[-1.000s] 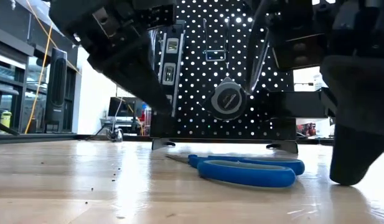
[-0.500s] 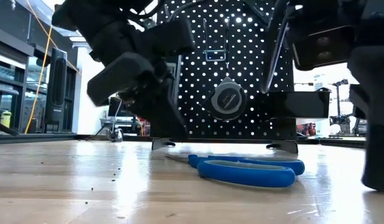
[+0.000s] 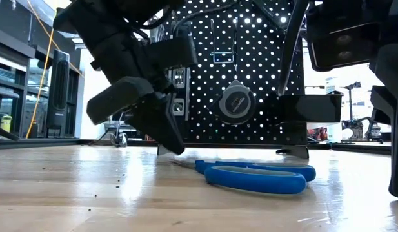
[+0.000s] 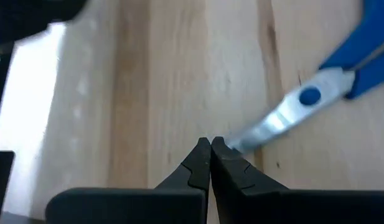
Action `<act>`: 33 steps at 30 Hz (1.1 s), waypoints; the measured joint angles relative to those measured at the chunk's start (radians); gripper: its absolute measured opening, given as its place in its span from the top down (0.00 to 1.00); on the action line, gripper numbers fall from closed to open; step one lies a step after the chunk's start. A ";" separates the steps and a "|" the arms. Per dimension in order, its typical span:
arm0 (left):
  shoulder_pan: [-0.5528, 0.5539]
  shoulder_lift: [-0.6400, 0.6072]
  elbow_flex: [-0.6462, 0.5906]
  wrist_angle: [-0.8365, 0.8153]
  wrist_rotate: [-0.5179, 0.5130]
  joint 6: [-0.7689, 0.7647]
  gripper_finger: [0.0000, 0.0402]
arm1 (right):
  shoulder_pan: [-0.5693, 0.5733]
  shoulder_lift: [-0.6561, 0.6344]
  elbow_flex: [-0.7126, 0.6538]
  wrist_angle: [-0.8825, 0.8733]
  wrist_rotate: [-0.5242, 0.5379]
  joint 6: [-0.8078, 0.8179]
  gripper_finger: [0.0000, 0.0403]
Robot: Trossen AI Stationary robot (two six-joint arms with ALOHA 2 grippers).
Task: Hang tools onto peg board
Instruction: Hang the blue scissors on the pegboard
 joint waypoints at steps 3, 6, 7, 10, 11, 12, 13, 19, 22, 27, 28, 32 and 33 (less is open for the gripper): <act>0.006 0.017 0.001 -0.018 0.037 0.001 1.00 | 0.000 0.000 0.000 0.001 0.000 0.000 1.00; 0.006 0.024 0.002 -0.028 0.039 0.002 1.00 | 0.001 0.000 0.000 -0.001 0.001 0.000 1.00; 0.006 0.025 0.002 -0.026 0.037 0.002 1.00 | 0.001 0.000 0.000 -0.001 0.000 0.000 1.00; 0.008 0.032 -0.008 -0.005 0.049 -0.036 1.00 | 0.002 0.000 0.000 0.002 -0.004 0.000 1.00; 0.010 0.034 -0.014 -0.003 0.063 -0.066 1.00 | 0.002 0.000 0.000 0.005 -0.010 0.000 1.00; 0.011 0.034 -0.017 -0.014 0.085 -0.106 1.00 | 0.001 0.000 0.000 0.010 -0.018 0.000 1.00; 0.012 0.045 -0.020 -0.025 0.108 -0.153 1.00 | 0.002 0.000 0.000 0.018 -0.023 0.000 1.00; -0.038 0.068 -0.046 -0.009 0.078 -0.312 1.00 | -0.005 -0.007 0.000 0.033 0.009 0.033 1.00; -0.067 0.072 -0.059 0.014 0.021 -0.318 1.00 | -0.018 -0.046 -0.001 -0.020 0.051 0.100 1.00; -0.083 0.079 -0.062 0.024 -0.021 -0.351 1.00 | -0.041 -0.123 -0.006 -0.134 0.128 0.236 0.98; -0.084 0.080 -0.062 0.025 -0.026 -0.356 1.00 | -0.045 -0.138 -0.016 -0.132 0.130 0.265 0.97; -0.087 0.081 -0.063 0.028 -0.043 -0.357 1.00 | -0.060 -0.214 -0.128 0.006 0.125 0.377 0.92; -0.088 0.081 -0.063 0.030 -0.046 -0.357 1.00 | -0.061 -0.235 -0.171 0.076 0.125 0.410 0.91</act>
